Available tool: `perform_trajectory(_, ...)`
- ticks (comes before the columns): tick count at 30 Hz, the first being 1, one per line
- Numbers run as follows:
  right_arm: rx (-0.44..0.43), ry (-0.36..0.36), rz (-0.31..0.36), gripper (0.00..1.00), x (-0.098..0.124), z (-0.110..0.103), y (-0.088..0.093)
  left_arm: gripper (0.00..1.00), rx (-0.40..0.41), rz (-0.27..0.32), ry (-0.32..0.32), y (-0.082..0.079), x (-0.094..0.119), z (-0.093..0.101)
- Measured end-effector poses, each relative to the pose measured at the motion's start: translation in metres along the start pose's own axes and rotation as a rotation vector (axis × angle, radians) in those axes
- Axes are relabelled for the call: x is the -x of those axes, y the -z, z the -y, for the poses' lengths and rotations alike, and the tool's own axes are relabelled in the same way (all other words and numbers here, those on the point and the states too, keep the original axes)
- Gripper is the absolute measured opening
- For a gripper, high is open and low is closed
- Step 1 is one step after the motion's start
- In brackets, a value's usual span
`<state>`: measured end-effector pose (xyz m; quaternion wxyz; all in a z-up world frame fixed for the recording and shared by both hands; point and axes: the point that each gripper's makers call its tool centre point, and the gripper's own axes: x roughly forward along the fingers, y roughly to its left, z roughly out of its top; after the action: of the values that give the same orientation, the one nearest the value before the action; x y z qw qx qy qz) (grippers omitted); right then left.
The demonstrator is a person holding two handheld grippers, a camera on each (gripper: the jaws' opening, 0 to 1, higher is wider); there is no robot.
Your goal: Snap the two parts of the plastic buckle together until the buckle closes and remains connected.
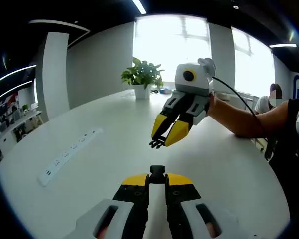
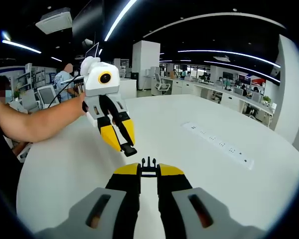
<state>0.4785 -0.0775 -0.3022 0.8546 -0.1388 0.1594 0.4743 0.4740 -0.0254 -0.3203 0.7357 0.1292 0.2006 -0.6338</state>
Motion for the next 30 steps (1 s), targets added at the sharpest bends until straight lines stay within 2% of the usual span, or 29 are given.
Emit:
perform_trajectory(8,0.001,-0.008,-0.002,0.11,0.001,-0.005,0.003,0.1,0.005,0.02,-0.002,0.002,0.006,0.002)
perform_trajectory(13,0.007,-0.019,-0.001,0.11,-0.002,-0.011,0.001,0.1,0.013,0.03,0.007,0.005,0.007,0.01)
perform_trajectory(15,0.012,-0.029,-0.005,0.11,-0.003,-0.016,0.002,0.1,0.005,-0.007,-0.005,0.014,0.006,0.01)
perform_trajectory(16,0.018,-0.039,-0.011,0.11,-0.004,-0.019,0.004,0.1,0.006,-0.006,-0.004,0.015,0.007,0.011)
perform_trajectory(19,0.025,-0.041,-0.021,0.11,-0.004,-0.021,0.006,0.1,0.01,0.01,0.006,0.014,0.008,0.014)
perform_trajectory(30,0.029,-0.059,-0.03,0.11,-0.001,-0.03,0.014,0.1,0.003,0.008,0.018,0.013,0.008,0.019)
